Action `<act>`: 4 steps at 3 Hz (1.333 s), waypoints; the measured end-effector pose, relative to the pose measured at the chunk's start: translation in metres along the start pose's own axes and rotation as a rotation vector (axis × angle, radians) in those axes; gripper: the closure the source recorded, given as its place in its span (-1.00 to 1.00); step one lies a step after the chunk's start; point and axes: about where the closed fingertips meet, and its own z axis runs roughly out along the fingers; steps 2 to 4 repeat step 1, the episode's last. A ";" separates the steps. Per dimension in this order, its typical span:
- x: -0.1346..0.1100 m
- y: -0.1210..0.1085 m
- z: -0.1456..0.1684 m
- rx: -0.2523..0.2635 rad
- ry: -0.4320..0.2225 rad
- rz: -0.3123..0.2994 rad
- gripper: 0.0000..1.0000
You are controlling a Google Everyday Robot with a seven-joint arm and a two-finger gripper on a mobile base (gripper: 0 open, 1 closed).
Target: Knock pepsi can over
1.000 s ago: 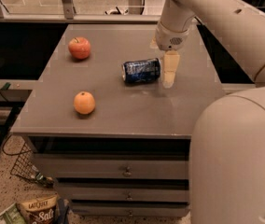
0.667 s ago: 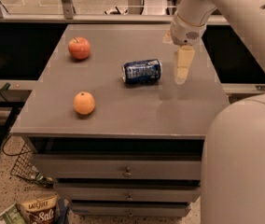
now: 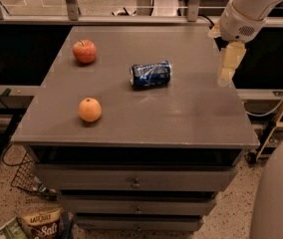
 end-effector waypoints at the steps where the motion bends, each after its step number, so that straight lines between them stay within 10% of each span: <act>1: 0.031 0.012 -0.010 0.007 0.010 0.054 -1.00; 4: 0.031 0.012 -0.010 0.007 0.010 0.054 -1.00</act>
Offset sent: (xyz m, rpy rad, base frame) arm 0.0000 0.0000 0.0000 0.0000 0.0000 0.0000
